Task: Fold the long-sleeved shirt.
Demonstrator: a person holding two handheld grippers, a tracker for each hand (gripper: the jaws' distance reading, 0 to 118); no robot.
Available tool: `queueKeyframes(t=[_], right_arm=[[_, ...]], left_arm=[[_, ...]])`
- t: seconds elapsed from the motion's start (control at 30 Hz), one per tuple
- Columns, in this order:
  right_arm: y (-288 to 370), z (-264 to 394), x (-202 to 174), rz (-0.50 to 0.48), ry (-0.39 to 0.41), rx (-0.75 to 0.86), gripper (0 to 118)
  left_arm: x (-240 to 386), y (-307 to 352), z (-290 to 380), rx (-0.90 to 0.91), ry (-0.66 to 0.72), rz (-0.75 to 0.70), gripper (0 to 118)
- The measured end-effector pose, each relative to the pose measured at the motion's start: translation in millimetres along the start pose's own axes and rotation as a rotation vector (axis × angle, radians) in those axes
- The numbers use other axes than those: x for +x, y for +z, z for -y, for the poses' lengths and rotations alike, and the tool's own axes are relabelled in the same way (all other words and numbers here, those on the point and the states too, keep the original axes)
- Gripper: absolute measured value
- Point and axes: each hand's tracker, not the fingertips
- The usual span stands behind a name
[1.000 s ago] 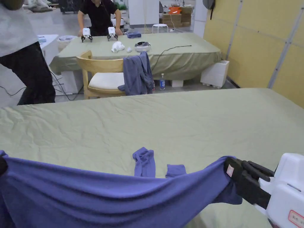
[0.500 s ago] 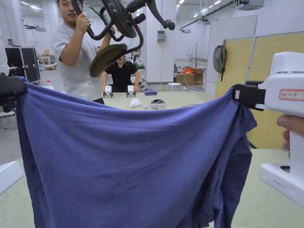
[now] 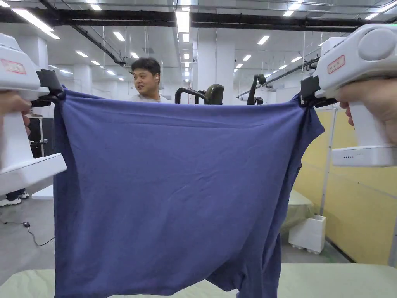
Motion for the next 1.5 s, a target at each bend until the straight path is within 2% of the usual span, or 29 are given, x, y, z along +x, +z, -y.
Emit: queueKeyframes(t=[0.2, 0.33, 0.43, 0.67, 0.73, 0.87, 0.97, 1.07, 1.2, 1.3, 1.5], right_arm=[[-49, -35, 12, 0.059, -0.021, 0.018, 4], [-74, -42, 16, 0.097, -0.002, 0.031, 4], [-93, -39, 24, 0.108, -0.011, 0.035, 4], [-151, 7, 32, 0.143, 0.049, 0.001, 4], [-162, 43, 29, 0.147, 0.054, -0.048, 4], [-224, 122, 32, 0.128, 0.080, -0.177, 4], [-263, 210, 28, 0.122, 0.100, -0.322, 4], [-290, 314, 19, 0.109, 0.090, -0.475, 4], [-297, 456, 4, 0.095, 0.030, -0.689, 4], [-297, 525, 0, 0.097, -0.007, -0.788, 4], [-251, 585, 0, 0.084, -0.024, -0.862, 4]], left_arm=[[12, -65, -14, 0.002, -0.010, -0.030, 1], [22, -97, -8, -0.004, -0.023, -0.056, 1], [27, -117, 3, 0.004, -0.043, -0.051, 1], [24, -165, 56, -0.033, -0.085, -0.052, 1], [17, -179, 86, -0.046, -0.078, -0.048, 1], [-4, -212, 172, -0.166, -0.091, -0.065, 1], [-27, -230, 251, -0.279, -0.054, -0.074, 1], [-47, -237, 339, -0.392, -0.102, -0.091, 1], [-78, -211, 465, -0.564, -0.053, -0.124, 1], [-98, -182, 540, -0.733, -0.057, -0.209, 1], [-143, -131, 576, -0.792, 0.064, -0.253, 1]])
